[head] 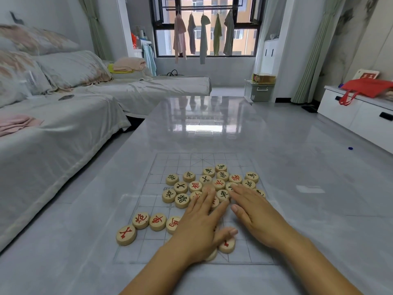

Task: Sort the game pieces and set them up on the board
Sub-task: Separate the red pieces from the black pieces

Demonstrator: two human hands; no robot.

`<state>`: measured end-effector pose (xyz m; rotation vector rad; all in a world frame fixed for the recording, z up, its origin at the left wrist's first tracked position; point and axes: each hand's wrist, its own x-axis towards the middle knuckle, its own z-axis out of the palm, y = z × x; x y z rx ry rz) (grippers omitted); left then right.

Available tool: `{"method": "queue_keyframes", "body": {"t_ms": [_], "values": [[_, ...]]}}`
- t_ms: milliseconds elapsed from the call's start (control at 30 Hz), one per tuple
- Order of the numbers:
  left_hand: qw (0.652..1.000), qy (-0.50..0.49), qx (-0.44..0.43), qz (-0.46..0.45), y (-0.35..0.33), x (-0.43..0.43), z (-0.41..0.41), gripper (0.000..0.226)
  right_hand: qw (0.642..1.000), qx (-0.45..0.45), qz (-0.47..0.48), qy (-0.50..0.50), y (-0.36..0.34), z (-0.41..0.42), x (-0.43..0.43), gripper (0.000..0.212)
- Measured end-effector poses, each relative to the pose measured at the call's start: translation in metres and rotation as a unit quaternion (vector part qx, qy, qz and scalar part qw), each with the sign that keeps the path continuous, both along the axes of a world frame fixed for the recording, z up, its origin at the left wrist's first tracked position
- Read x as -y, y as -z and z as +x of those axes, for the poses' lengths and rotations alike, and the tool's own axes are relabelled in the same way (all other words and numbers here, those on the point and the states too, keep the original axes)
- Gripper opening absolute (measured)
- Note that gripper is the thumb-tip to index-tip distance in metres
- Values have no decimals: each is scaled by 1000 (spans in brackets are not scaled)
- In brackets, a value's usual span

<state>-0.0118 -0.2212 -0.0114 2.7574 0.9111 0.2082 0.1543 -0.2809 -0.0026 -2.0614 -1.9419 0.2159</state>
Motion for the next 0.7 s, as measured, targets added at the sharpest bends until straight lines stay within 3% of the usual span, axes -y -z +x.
{"method": "queue_keyframes", "body": {"t_ms": [33, 167, 400, 533, 633, 700], "values": [[1000, -7, -7, -10, 2, -3, 4, 97, 1000, -1, -3, -8, 1, -3, -5, 101], [999, -3, -32, -35, 5, -9, 9, 111, 999, 14, -44, -27, 9, -6, -16, 126], [997, 3, -62, -44, -4, 3, -5, 100, 992, 50, -92, 76, 11, 23, -9, 83], [998, 3, -53, -41, -2, 5, -18, 62, 992, 44, -80, 92, 11, 21, -7, 75], [998, 4, -41, -47, -2, 5, -22, 60, 994, 25, -47, 93, 3, 19, -19, 59], [998, 8, -38, -50, -3, 5, -22, 70, 994, 31, -49, 93, -3, 22, -42, 56]]}}
